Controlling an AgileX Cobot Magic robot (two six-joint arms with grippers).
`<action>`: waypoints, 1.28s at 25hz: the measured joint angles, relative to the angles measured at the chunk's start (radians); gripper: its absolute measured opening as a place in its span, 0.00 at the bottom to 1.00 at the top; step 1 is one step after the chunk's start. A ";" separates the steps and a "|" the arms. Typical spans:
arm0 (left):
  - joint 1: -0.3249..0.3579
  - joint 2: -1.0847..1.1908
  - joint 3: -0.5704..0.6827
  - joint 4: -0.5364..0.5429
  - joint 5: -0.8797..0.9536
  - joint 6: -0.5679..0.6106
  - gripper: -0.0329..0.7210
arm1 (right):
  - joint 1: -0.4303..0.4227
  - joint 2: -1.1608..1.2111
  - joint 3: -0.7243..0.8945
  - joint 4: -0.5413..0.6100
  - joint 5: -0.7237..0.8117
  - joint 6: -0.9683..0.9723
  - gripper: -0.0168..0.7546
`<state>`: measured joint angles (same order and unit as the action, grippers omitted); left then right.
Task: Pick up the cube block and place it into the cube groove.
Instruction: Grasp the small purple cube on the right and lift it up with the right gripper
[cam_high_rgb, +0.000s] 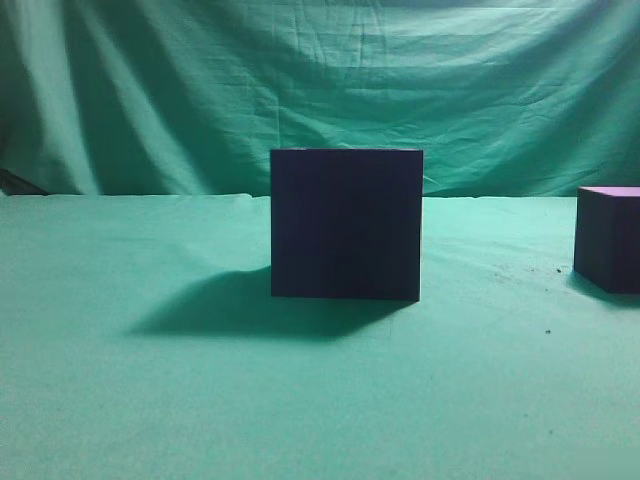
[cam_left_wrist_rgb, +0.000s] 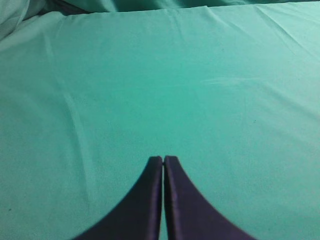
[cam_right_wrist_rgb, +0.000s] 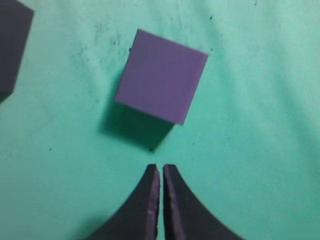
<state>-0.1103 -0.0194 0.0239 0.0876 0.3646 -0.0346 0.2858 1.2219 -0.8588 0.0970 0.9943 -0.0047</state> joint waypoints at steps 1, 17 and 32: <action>0.000 0.000 0.000 0.000 0.000 0.000 0.04 | 0.024 0.031 -0.019 -0.039 0.000 0.031 0.02; 0.000 0.000 0.000 0.000 0.000 0.000 0.04 | 0.068 0.361 -0.175 -0.107 -0.090 0.252 0.84; 0.000 0.000 0.000 0.000 0.000 0.000 0.04 | 0.068 0.474 -0.175 -0.142 -0.123 0.329 0.57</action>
<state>-0.1103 -0.0194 0.0239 0.0876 0.3646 -0.0346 0.3535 1.6955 -1.0337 -0.0448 0.8713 0.3241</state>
